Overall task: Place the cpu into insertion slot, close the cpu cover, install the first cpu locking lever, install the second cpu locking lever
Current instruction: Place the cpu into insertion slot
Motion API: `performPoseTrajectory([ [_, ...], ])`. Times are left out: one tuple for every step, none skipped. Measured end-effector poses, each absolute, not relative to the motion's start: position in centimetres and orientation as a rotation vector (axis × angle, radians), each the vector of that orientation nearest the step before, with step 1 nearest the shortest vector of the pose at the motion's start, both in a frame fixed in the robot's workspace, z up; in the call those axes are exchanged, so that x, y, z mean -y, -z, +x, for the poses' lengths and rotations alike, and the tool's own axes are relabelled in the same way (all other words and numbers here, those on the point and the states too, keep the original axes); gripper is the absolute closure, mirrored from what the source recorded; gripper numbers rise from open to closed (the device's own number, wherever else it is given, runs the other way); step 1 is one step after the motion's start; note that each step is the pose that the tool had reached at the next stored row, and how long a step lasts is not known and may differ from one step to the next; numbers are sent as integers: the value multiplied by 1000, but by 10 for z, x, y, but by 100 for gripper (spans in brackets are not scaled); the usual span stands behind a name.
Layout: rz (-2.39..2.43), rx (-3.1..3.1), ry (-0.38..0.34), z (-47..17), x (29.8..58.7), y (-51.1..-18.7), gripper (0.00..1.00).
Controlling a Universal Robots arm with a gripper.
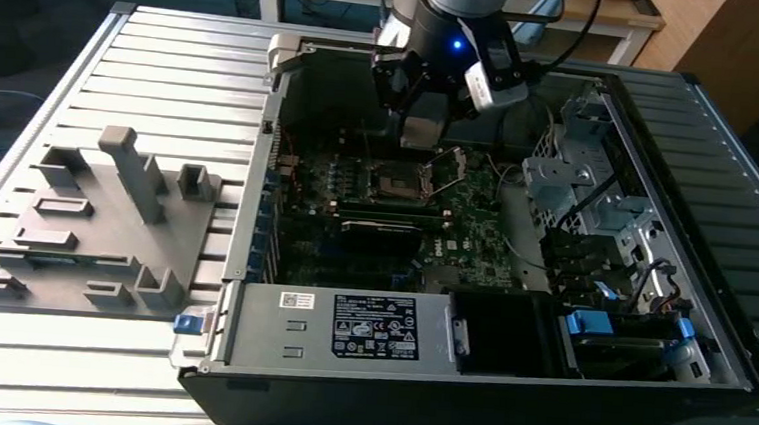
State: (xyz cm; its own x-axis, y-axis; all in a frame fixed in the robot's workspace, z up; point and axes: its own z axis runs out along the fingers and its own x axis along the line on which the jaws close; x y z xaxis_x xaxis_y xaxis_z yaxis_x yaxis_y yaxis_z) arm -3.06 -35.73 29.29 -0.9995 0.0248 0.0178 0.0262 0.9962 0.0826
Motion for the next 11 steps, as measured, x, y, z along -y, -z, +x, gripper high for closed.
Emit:
performPoseTrajectory([
  [-40, 3122, 129, -31, 357, -292, 46],
  [-40, 3122, 129, -31, 357, -292, 46],
  [-40, 3122, 129, -31, 357, -292, 46],
  [-40, 3122, 129, -31, 357, -292, 46],
  [-40, 3122, 129, -31, 357, -292, 46],
  [-40, 3122, 129, -31, 357, -291, 46],
  [-40, 3122, 129, -31, 357, -291, 46],
  [-40, 3122, 130, -31, 357, -290, 46],
  [-40, 3122, 130, -31, 357, -289, 46],
  [-40, 3122, 129, -31, 357, -288, 46],
  [-40, 3122, 129, -31, 357, -286, 46],
])
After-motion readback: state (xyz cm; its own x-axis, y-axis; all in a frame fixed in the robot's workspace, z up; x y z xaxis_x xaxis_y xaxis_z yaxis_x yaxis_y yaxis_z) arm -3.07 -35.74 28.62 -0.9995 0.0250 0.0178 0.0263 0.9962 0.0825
